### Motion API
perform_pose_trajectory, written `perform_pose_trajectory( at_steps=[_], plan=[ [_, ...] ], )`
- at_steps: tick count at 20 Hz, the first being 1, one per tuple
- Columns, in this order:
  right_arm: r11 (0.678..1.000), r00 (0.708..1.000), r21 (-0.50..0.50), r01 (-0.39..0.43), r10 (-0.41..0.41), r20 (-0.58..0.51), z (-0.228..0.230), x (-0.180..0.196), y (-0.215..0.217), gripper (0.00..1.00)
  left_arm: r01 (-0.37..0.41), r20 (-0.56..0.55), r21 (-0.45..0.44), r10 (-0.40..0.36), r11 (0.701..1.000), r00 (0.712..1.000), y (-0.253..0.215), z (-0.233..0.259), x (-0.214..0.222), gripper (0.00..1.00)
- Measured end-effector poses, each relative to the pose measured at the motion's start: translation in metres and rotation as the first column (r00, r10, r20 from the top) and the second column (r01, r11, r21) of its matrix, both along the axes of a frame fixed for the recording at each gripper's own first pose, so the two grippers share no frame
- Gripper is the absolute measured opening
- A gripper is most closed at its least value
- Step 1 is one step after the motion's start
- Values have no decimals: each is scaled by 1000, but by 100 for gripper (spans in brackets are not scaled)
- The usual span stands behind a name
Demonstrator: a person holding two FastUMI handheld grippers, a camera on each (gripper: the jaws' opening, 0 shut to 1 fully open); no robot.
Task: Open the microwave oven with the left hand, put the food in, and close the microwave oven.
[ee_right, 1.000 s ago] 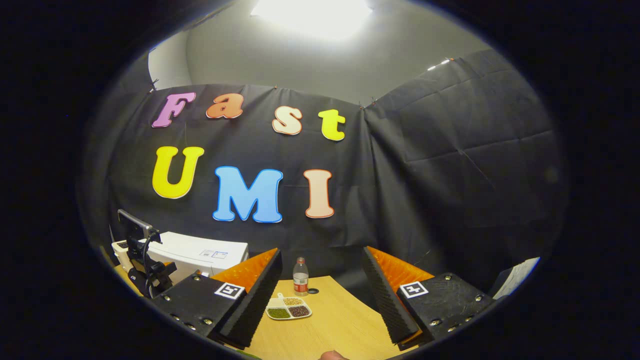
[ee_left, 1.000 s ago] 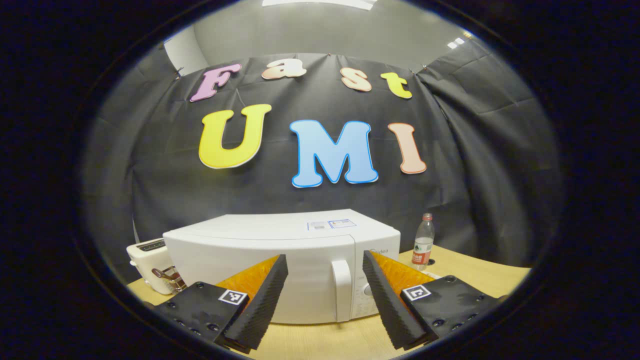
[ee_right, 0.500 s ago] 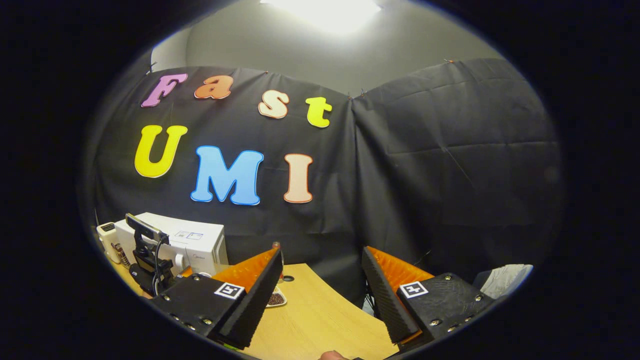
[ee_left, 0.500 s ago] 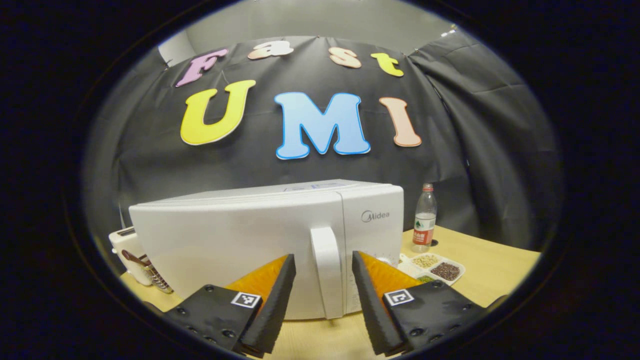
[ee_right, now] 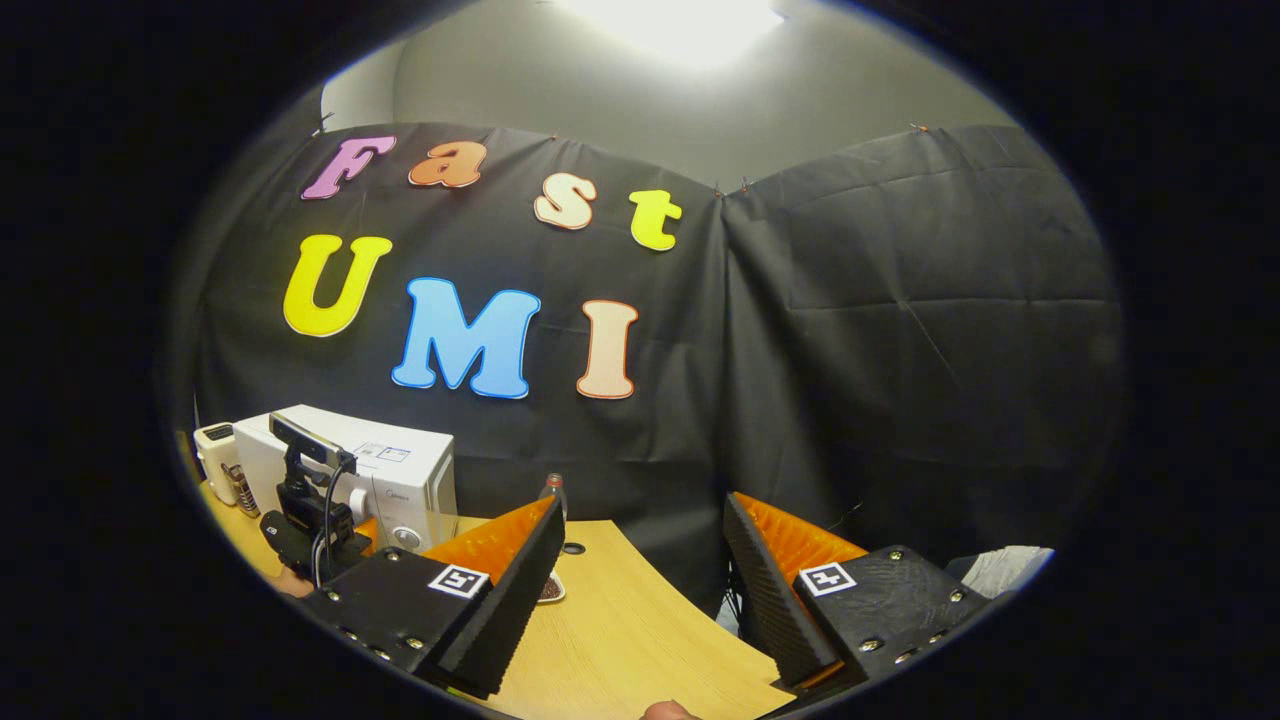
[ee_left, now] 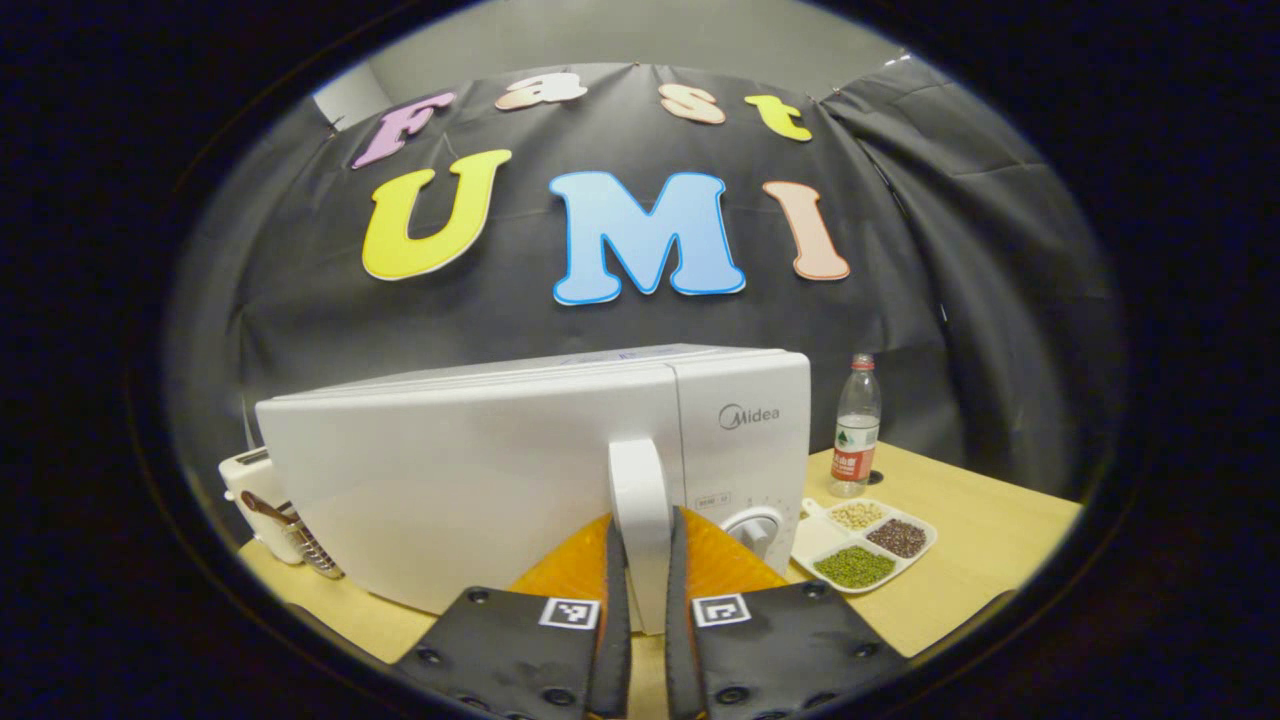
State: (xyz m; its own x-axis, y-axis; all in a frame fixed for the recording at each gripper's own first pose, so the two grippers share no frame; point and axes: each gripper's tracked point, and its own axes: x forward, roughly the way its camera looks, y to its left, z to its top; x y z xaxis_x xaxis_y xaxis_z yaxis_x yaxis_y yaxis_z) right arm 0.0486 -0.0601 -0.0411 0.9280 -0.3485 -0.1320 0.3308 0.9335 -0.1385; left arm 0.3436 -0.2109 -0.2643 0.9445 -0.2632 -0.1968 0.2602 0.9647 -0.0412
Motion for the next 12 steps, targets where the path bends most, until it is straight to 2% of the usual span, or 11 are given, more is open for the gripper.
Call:
perform_pose_trajectory(
  at_steps=[1,2,3,4,5,6,7,12],
  plan=[
    [1000,1000,-4,-6,6,1,2,-1,-2,97,2,3,12,-2,1000,1000,0,1,0,22],
    [1000,1000,-11,-14,14,3,3,-3,-4,97,6,2,19,-6,1000,1000,-1,1,-1,14],
    [1000,1000,-16,-25,26,5,4,-3,-5,97,9,-6,19,-9,1000,1000,0,2,-1,16],
    [999,999,-17,-39,39,6,4,-5,-5,97,10,-13,18,-10,1000,1000,0,2,-1,11],
    [999,999,-15,-53,53,8,4,-5,-5,97,0,-51,18,1,1000,999,3,-2,-10,15],
    [998,998,-11,-66,66,13,5,-5,-6,97,-15,-59,7,16,1000,998,7,1,-24,11],
    [997,997,-3,-78,78,20,6,-4,-7,97,-21,-7,12,21,1000,1000,12,8,-35,11],
    [982,982,46,-183,180,61,9,-1,-1,97,-35,-50,38,37,999,998,33,5,-77,10]
  ],
)
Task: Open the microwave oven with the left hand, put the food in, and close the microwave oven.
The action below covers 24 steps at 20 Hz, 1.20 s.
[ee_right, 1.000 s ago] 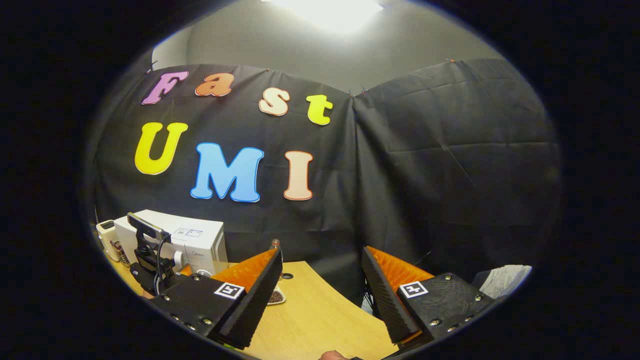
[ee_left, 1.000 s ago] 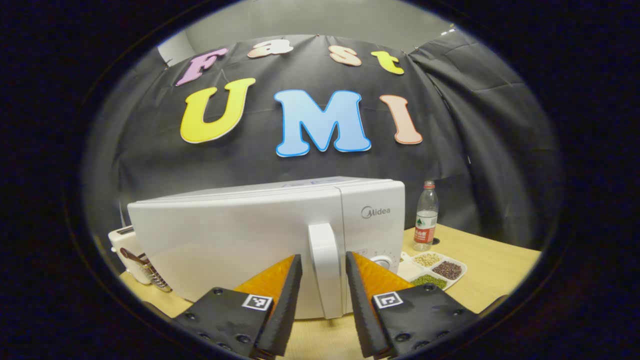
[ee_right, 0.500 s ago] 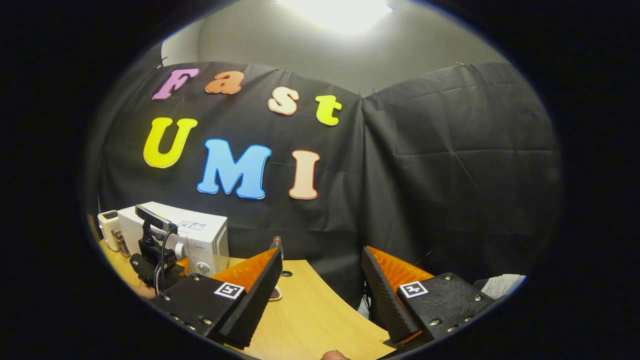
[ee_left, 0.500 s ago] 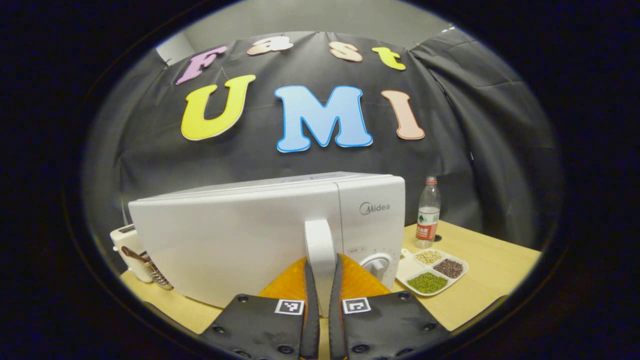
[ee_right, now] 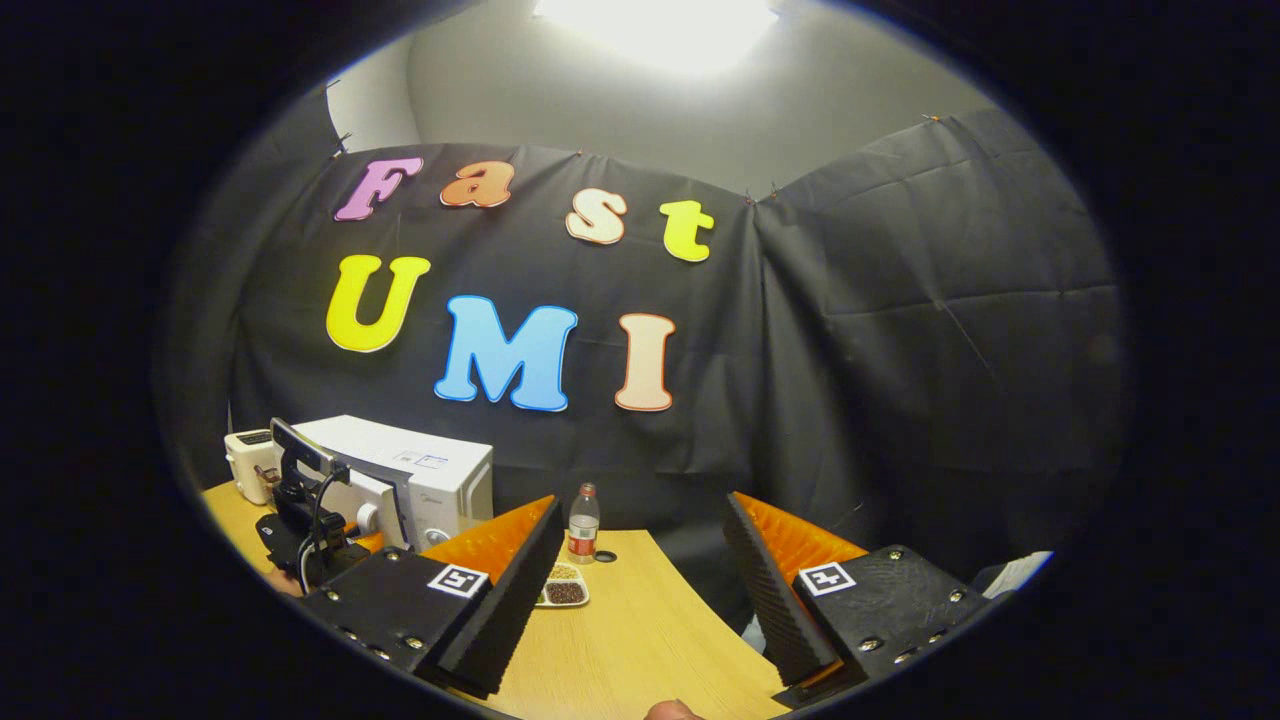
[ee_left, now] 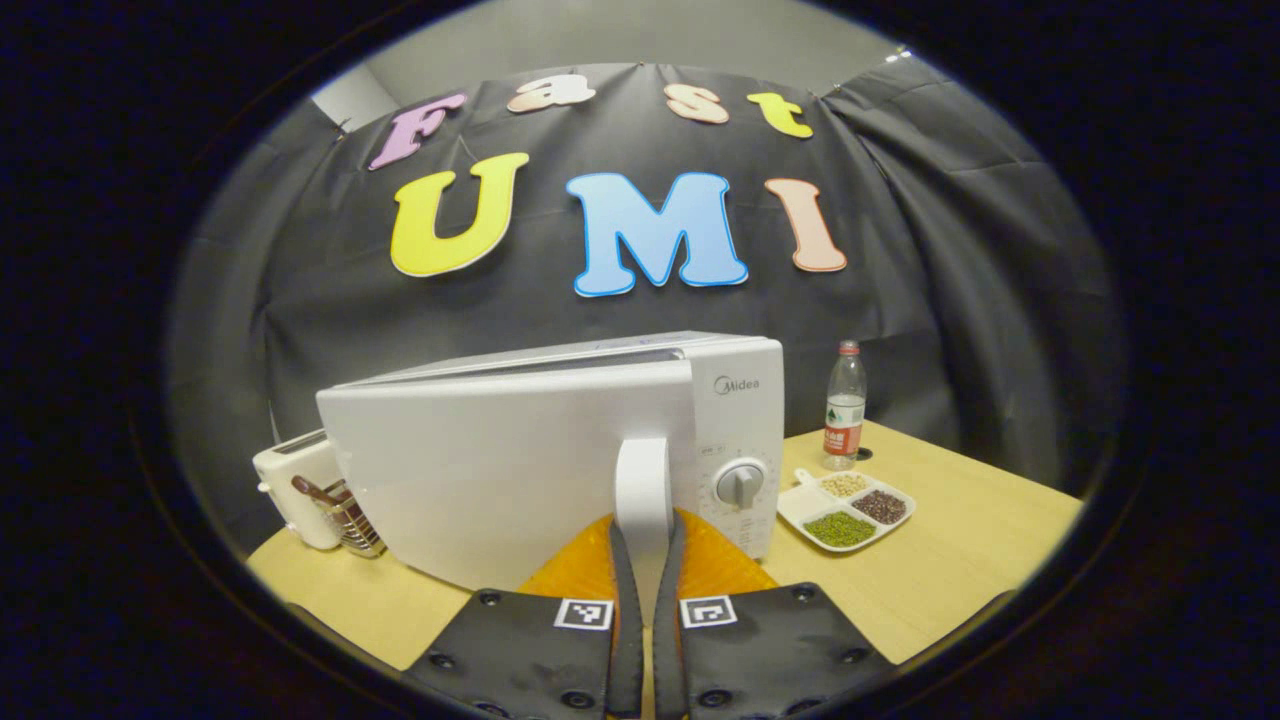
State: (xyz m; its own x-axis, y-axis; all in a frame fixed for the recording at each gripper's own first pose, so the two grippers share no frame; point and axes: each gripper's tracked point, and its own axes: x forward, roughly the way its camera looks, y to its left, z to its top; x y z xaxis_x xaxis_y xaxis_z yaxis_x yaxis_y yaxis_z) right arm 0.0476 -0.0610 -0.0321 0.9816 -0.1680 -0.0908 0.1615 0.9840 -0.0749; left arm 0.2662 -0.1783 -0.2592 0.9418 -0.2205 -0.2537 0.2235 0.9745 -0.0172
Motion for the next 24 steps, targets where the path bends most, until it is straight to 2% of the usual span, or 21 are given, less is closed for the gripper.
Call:
perform_pose_trajectory(
  at_steps=[2,3,9,12,13,14,16,17,20,21,22,24],
  plan=[
    [999,999,23,-44,44,16,2,-4,4,97,-35,-11,2,35,999,999,13,5,-18,14],
    [997,997,26,-67,67,26,4,-7,5,97,-54,-11,2,54,999,998,19,5,-27,11],
    [973,974,60,-224,220,60,4,-29,20,96,-144,-31,38,145,989,989,58,7,-74,10],
    [960,960,47,-276,274,60,6,-33,33,97,-196,-55,20,197,980,979,84,7,-95,10],
    [956,955,36,-290,287,68,10,-35,40,97,-196,-56,19,197,980,979,90,7,-103,11],
    [953,952,31,-302,299,73,13,-37,48,97,-193,-54,24,194,981,980,97,7,-109,15],
    [949,947,35,-313,310,83,17,-41,66,97,-184,-52,27,186,982,981,114,7,-121,14],
    [948,946,38,-315,311,91,20,-42,76,97,-174,-56,20,175,985,983,121,7,-126,10],
    [944,941,31,-327,323,97,27,-45,110,97,-136,-72,-7,135,991,988,144,5,-139,11],
    [944,941,26,-328,324,100,30,-45,122,97,-125,-73,-10,124,992,990,154,5,-143,15],
    [945,941,25,-327,324,98,30,-46,132,97,-119,-73,-12,118,993,990,165,5,-149,11],
    [945,942,38,-326,321,95,30,-47,156,97,-100,-77,-19,99,995,992,184,3,-158,10]
  ],
)
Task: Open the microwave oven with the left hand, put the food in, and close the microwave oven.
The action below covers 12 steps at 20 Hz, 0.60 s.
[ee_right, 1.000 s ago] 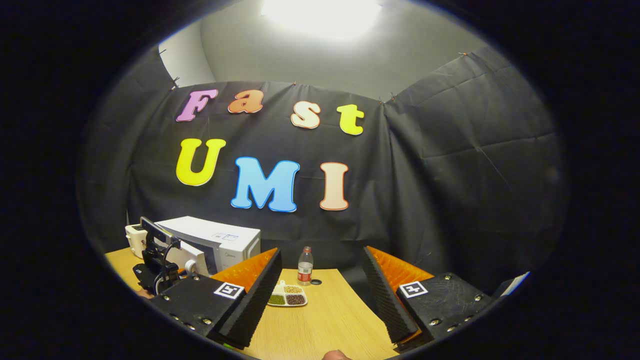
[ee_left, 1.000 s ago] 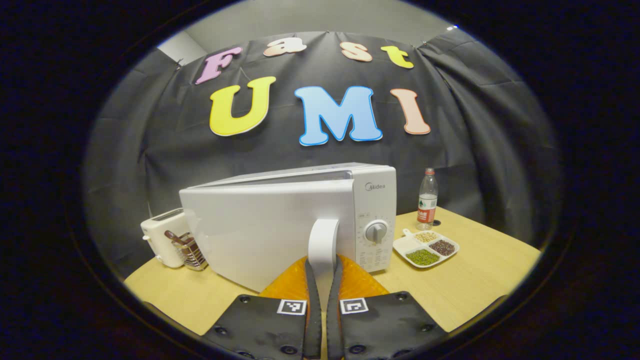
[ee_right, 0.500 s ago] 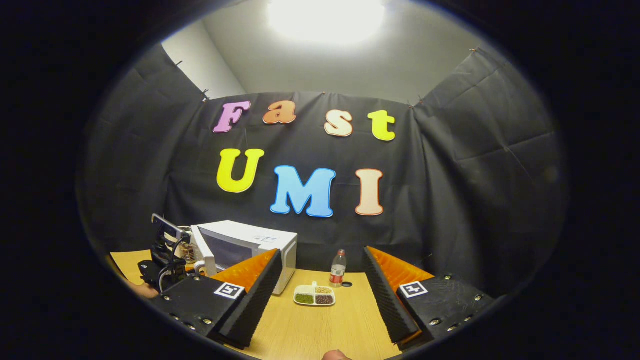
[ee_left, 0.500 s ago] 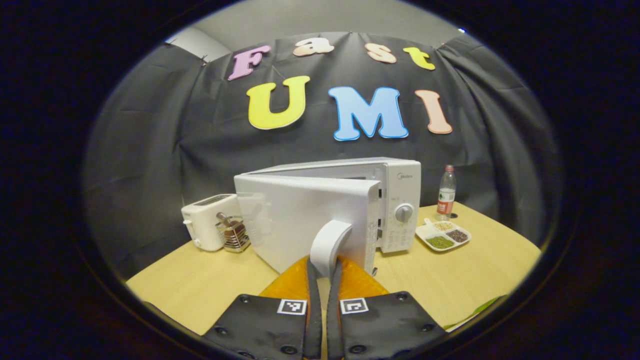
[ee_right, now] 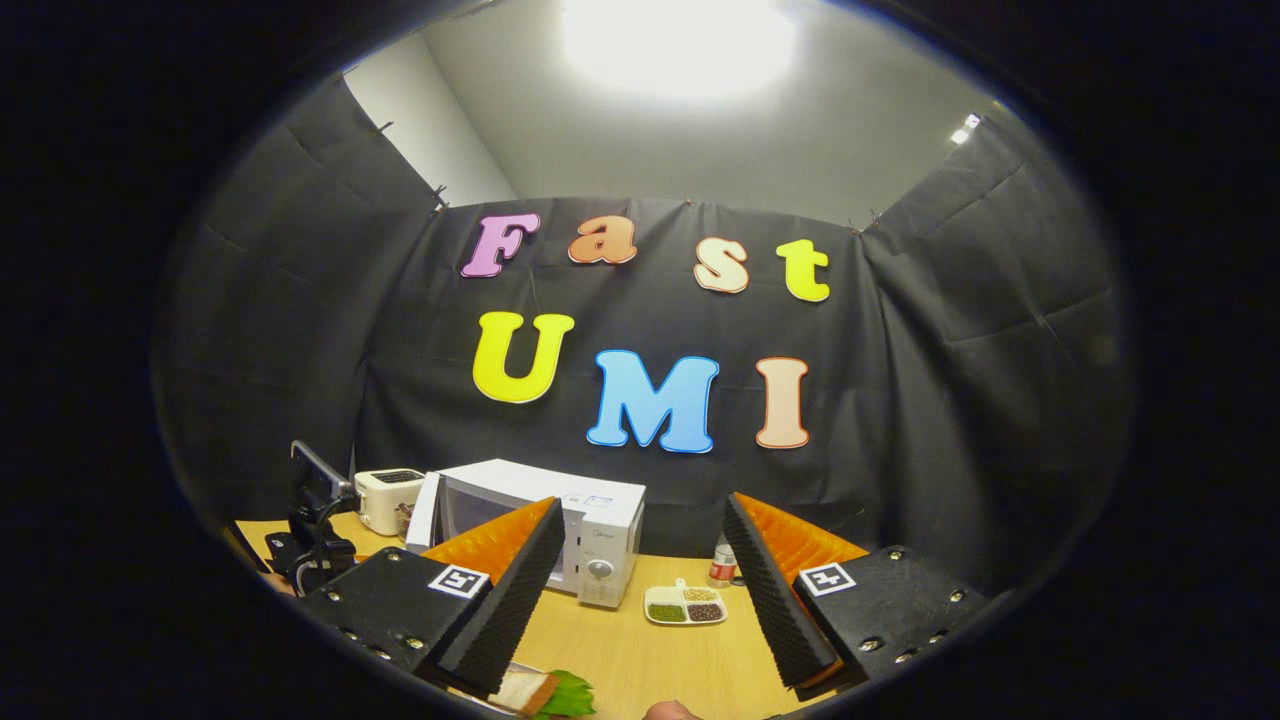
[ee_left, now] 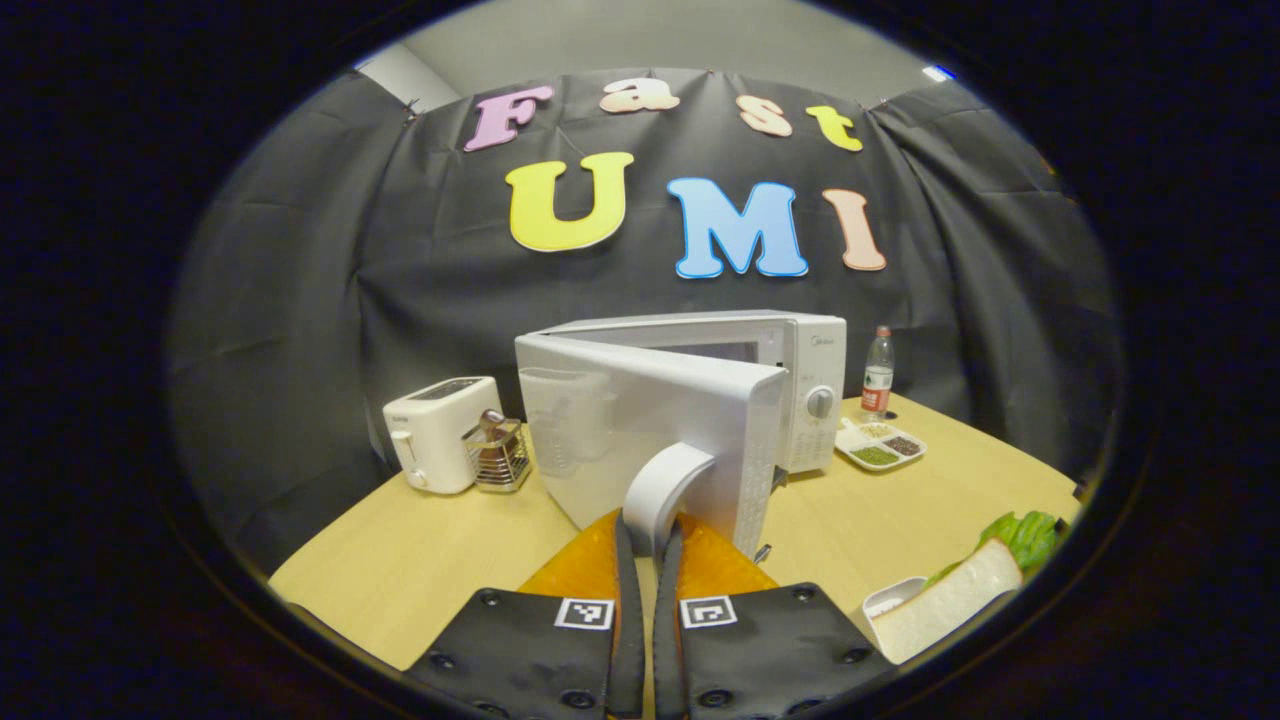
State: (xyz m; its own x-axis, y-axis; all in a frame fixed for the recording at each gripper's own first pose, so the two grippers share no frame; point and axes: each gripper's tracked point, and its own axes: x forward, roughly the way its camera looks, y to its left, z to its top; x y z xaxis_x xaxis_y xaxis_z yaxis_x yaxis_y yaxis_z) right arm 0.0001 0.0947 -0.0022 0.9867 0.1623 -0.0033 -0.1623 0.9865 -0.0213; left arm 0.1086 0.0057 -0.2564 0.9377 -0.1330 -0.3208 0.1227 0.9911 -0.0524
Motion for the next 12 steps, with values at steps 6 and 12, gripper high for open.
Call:
perform_pose_trajectory(
  at_steps=[6,12],
  plan=[
    [1000,1000,22,-3,4,-20,-3,-2,64,97,42,-6,-9,-42,999,999,50,-4,-14,10],
    [999,999,35,29,-28,-20,-5,-3,101,97,52,-8,-8,-53,999,999,99,-8,-20,14]
  ],
)
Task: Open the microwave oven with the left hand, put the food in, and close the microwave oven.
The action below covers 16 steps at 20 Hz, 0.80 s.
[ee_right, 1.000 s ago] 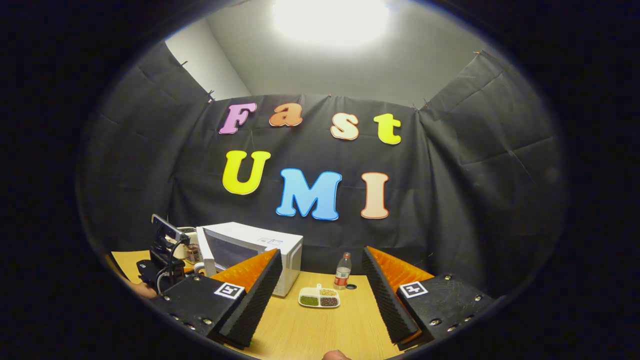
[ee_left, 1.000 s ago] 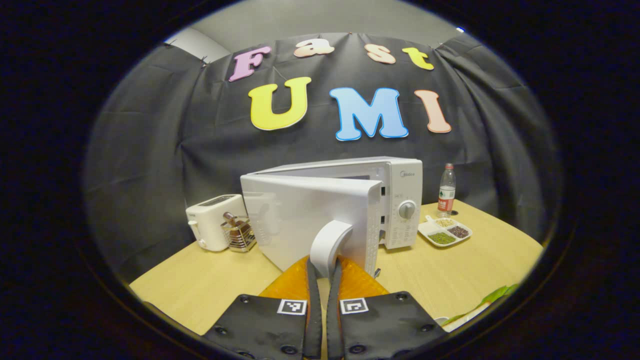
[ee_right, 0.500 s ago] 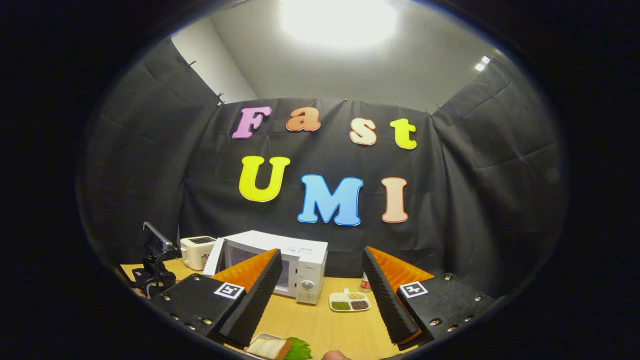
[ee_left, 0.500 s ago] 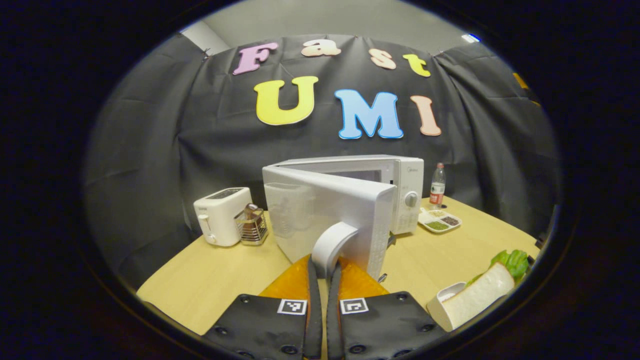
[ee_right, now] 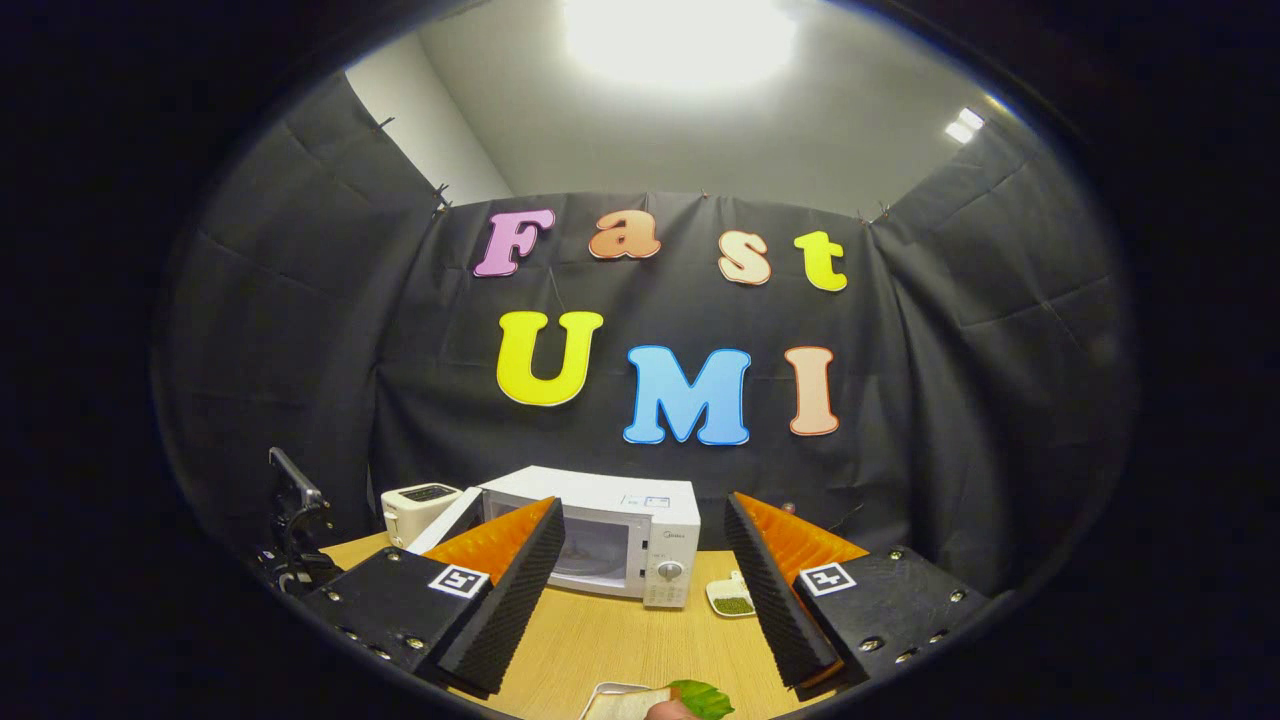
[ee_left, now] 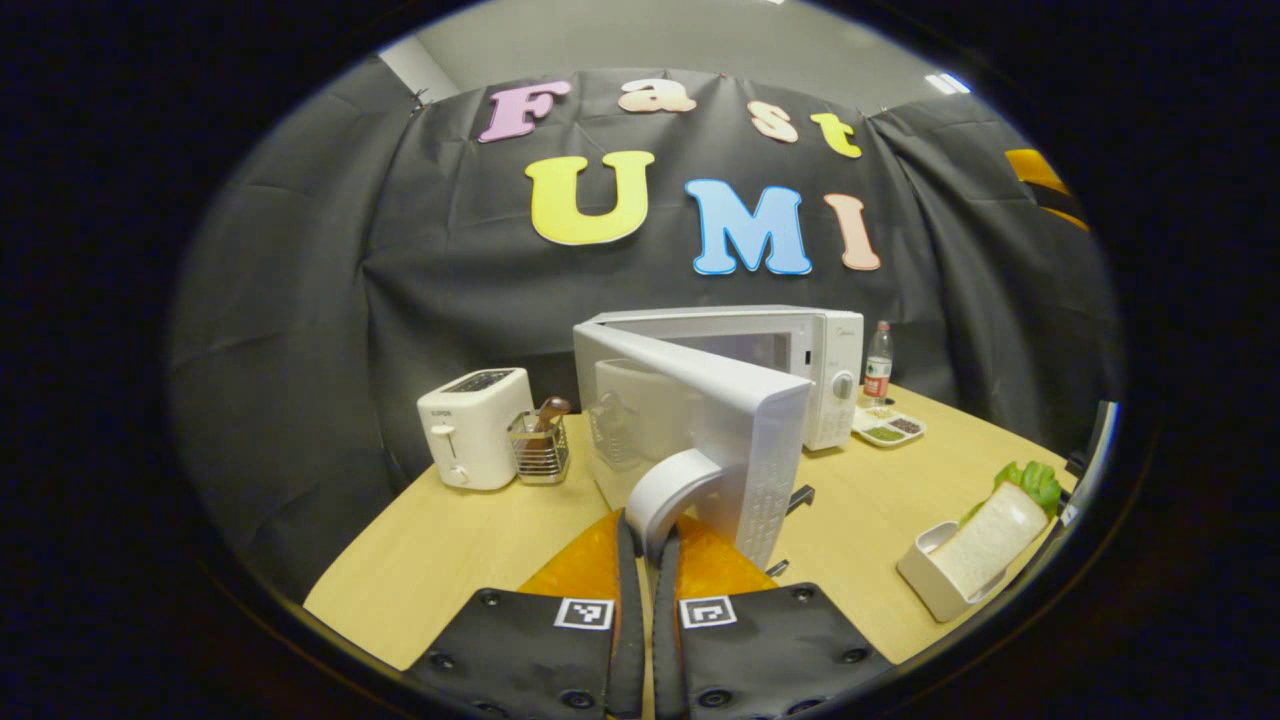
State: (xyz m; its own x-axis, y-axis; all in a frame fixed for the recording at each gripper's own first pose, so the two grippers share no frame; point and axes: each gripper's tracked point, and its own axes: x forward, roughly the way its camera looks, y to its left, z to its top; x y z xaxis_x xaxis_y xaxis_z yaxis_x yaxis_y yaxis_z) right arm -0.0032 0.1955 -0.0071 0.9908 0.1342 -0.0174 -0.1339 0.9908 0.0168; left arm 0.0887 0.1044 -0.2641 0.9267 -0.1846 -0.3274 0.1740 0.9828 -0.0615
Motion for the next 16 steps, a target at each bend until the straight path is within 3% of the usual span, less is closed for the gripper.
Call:
perform_pose_trajectory(
  at_steps=[5,10,14,16],
  plan=[
    [1000,999,-1,23,-23,-29,-8,-1,10,97,-32,9,8,32,999,999,35,-5,2,8],
    [1000,999,-5,13,-14,-49,-10,-3,2,97,-62,-23,1,62,998,998,51,-7,-5,22],
    [1000,996,-8,-27,26,-85,-21,1,-9,97,-152,2,-19,152,988,988,59,18,-30,96],
    [998,992,4,-58,58,-116,-32,4,-13,97,-202,31,-12,202,979,979,61,37,-48,99]
  ],
)
